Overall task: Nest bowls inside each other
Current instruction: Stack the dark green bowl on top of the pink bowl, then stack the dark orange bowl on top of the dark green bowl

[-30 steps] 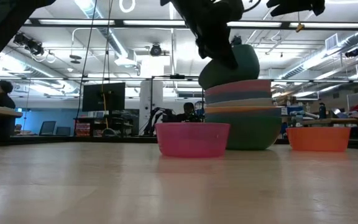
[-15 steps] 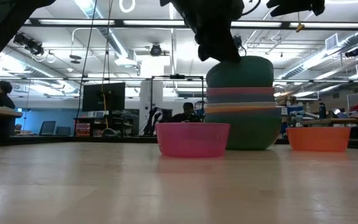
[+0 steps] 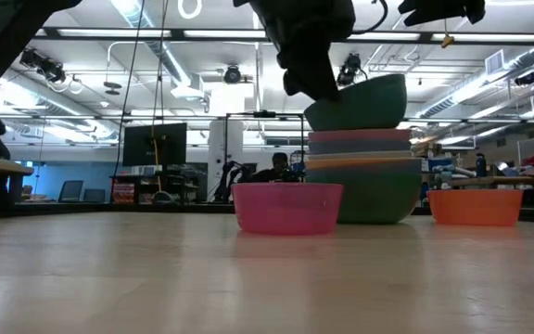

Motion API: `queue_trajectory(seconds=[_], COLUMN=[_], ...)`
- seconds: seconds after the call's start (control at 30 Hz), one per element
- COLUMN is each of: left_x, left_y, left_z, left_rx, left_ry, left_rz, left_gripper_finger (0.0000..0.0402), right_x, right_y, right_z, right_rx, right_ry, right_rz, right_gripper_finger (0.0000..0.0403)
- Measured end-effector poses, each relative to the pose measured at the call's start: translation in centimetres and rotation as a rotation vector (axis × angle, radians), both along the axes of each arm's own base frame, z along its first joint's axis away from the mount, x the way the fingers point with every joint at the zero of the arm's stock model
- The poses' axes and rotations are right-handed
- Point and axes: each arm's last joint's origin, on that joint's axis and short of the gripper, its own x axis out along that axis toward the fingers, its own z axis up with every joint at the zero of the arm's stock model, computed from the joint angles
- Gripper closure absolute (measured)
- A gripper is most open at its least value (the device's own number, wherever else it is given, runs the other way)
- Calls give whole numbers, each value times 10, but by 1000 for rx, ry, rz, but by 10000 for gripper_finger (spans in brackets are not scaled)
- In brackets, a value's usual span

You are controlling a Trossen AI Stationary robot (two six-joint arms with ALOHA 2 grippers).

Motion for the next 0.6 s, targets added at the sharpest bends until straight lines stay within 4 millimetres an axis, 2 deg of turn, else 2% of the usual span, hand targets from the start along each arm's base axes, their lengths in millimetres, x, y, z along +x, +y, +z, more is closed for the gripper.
queue_trajectory(seconds=[0.17, 0.6], left_x=[1, 2], left_y=[0, 2], left_z=[5, 44], left_rx=[12, 79], left_ry=[-26, -136], left_rz=[10, 13], left_gripper_finger=[270, 270], right_x=[0, 0], right_y=[0, 0], right_z=[0, 0], right_rx=[0, 1], right_ry=[0, 2], right_rz=[-1, -3], right_gripper_finger=[247, 247])
